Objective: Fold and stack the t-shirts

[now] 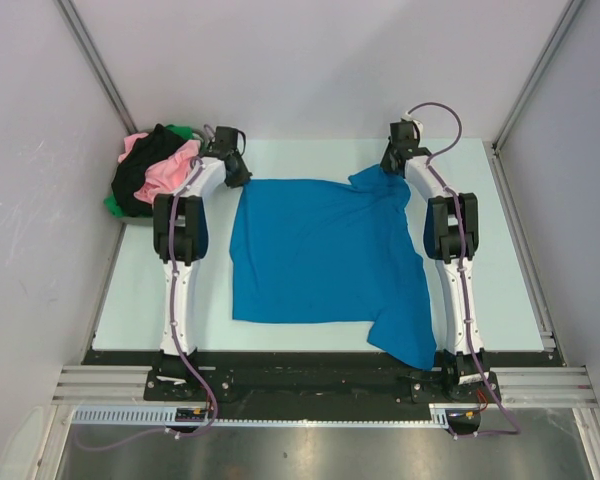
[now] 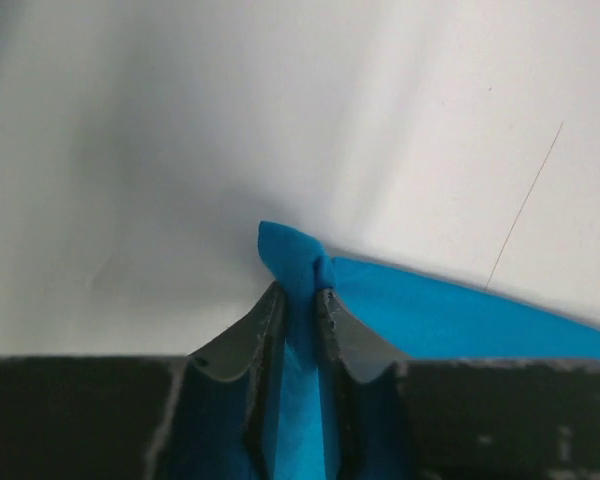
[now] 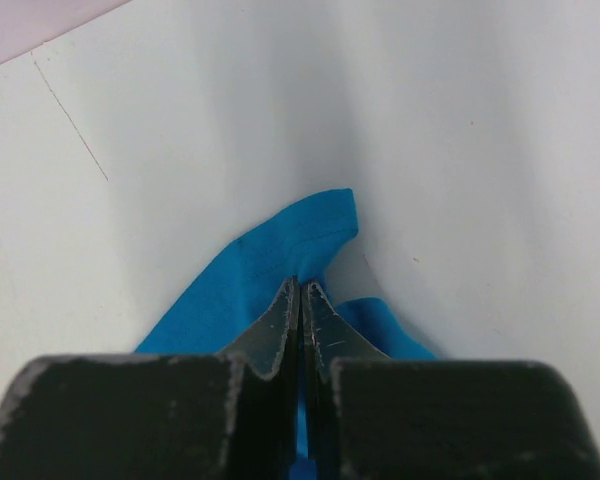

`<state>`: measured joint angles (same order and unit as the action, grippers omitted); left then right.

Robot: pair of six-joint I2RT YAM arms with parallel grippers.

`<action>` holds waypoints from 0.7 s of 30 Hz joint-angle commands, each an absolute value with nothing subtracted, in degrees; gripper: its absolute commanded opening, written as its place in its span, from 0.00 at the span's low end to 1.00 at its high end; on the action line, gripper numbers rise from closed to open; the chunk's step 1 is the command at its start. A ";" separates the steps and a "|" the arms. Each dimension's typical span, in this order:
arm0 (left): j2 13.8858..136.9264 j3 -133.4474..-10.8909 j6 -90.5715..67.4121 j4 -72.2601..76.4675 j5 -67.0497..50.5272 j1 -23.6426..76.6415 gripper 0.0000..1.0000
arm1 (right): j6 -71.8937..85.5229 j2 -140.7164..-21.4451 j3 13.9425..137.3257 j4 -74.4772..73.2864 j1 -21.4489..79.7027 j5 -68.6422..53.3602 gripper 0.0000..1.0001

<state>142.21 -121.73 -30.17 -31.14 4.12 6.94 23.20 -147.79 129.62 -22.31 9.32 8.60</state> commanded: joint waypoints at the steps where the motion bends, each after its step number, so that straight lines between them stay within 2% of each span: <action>1: 142.39 -123.67 -31.29 -32.08 2.47 6.77 0.15 | 20.75 -141.86 129.02 -21.88 10.10 11.76 0.00; 2: 141.60 -122.88 -31.46 -30.60 2.20 6.77 0.00 | 20.39 -141.42 128.94 -22.06 10.19 12.47 0.00; 7: 132.47 -116.39 -31.90 -27.51 1.05 6.94 0.00 | 19.51 -134.93 129.37 -23.64 10.55 13.97 0.00; 12: 119.99 -106.10 -32.61 -24.00 0.44 7.29 0.00 | 19.42 -124.74 124.38 -24.87 11.25 15.46 0.00; 21: 83.70 -79.91 -38.14 -17.67 -4.82 8.17 0.00 | 18.11 -95.92 109.71 -25.84 17.39 21.43 0.00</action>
<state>98.91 -86.15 -34.65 -22.11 -1.17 7.68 19.66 -109.47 114.85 -26.22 13.87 16.60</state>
